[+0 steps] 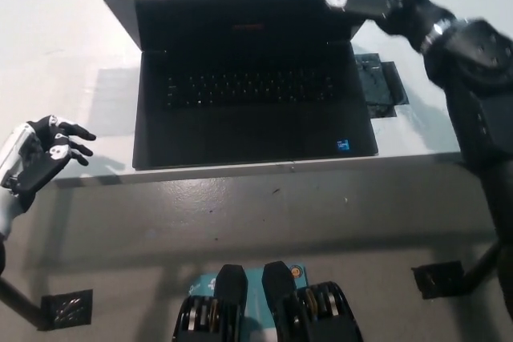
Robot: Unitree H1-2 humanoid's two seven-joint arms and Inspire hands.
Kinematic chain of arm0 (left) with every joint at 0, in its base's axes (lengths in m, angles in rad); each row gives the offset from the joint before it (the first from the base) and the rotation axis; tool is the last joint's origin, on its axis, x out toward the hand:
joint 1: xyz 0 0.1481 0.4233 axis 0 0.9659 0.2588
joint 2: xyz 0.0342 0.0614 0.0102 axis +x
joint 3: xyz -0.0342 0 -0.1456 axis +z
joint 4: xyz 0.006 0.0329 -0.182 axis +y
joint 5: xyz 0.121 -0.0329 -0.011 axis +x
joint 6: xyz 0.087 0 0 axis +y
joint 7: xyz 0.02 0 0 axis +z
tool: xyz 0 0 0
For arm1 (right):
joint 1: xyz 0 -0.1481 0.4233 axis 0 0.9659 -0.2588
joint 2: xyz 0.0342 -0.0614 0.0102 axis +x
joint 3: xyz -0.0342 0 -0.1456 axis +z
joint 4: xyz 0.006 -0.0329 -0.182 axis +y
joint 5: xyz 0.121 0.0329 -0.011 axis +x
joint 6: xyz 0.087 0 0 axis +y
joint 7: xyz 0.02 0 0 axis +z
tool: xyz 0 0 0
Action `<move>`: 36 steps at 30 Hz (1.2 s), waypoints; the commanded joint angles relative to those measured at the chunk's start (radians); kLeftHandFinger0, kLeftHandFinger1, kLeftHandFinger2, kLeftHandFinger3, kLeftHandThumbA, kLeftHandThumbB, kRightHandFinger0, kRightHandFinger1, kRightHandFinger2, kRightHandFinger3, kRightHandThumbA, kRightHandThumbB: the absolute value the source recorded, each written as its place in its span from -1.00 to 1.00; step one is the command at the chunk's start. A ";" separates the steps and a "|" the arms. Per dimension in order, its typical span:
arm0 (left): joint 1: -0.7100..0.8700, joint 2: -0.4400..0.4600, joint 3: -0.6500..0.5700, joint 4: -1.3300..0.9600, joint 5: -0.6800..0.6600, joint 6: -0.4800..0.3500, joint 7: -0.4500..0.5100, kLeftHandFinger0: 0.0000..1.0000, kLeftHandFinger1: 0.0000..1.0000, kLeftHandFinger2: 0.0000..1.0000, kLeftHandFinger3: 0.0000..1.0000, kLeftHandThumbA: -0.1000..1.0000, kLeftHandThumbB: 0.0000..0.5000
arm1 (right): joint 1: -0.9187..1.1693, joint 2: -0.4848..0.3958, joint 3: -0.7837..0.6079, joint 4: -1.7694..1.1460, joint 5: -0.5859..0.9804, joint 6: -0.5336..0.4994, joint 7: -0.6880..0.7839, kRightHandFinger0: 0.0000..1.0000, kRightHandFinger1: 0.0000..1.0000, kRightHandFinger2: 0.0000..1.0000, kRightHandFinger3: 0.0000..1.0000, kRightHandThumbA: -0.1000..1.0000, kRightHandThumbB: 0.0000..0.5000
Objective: The robot uses its right hand to push down on the lid of a laptop kept in the middle of the desk to close it
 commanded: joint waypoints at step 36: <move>-0.045 0.045 0.021 -0.021 -0.012 0.007 -0.007 -0.07 -0.08 0.07 0.06 -1.00 -0.52 | 0.450 0.107 -0.078 -0.318 0.147 0.190 -0.029 1.00 1.00 0.92 1.00 -0.14 -0.13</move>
